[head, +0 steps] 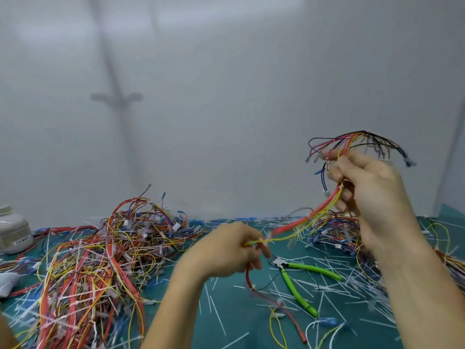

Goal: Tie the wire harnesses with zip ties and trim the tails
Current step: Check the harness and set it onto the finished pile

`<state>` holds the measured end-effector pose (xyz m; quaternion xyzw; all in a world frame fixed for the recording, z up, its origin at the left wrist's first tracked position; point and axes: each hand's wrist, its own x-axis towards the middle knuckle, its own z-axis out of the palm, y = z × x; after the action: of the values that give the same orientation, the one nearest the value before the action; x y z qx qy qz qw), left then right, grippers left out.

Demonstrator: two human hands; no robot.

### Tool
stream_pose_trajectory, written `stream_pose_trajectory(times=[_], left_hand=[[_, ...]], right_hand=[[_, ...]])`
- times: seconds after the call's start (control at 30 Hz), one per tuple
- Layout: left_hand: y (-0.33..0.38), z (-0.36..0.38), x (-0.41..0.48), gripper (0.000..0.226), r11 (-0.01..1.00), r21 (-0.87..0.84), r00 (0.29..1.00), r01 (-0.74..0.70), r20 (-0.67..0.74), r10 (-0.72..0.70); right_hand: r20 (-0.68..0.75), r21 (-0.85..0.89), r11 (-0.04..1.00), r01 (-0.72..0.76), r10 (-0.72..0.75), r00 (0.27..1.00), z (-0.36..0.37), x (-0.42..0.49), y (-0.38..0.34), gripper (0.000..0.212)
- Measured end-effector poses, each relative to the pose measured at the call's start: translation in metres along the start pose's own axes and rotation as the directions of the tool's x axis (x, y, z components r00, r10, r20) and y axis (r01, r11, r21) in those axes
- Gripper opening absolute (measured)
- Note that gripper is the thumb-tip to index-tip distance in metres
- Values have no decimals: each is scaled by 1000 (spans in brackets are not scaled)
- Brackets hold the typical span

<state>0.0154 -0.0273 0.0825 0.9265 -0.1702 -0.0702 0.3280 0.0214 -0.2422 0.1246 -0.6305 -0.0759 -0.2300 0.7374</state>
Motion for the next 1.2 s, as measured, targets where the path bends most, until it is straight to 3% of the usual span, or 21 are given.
stream_pose_trajectory(times=[0.1, 0.2, 0.37, 0.53, 0.67, 0.87, 0.97, 1.1, 1.17, 1.2], left_hand=[[9, 27, 13, 29, 973, 230, 998, -29, 64, 15], [17, 52, 20, 28, 960, 271, 994, -69, 99, 44], [27, 86, 30, 29, 987, 133, 990, -95, 121, 80], [25, 126, 52, 34, 980, 188, 993, -68, -78, 84], [18, 151, 64, 30, 997, -76, 984, -30, -178, 16], [25, 177, 81, 34, 951, -310, 980, -4, -189, -58], [40, 187, 85, 30, 894, -448, 993, 4, -104, -57], [72, 209, 83, 17, 705, -700, 993, 118, 66, -101], [87, 220, 81, 14, 710, -694, 992, 121, 66, -105], [93, 223, 80, 24, 748, -653, 993, 117, 55, -108]], right_hand=[[3, -304, 952, 28, -28, 1000, -13, 11, 13, 27], [47, -582, 812, 47, -24, 999, -31, 21, 27, 25], [68, -736, 677, -10, 88, 994, -48, 29, 39, 29], [12, -802, 595, -52, 103, 995, -59, 33, 49, 28], [-113, -878, 460, -134, 74, 991, -67, 33, 56, 23], [-299, -868, 413, -276, 9, 954, -74, 33, 62, 26], [-349, -847, 440, -297, -40, 936, -80, 32, 59, 30], [-339, -846, 457, -275, -62, 939, -79, 29, 52, 40], [-308, -865, 431, -256, -54, 950, -77, 28, 45, 44], [-283, -869, 436, -233, -51, 958, -75, 28, 41, 43]])
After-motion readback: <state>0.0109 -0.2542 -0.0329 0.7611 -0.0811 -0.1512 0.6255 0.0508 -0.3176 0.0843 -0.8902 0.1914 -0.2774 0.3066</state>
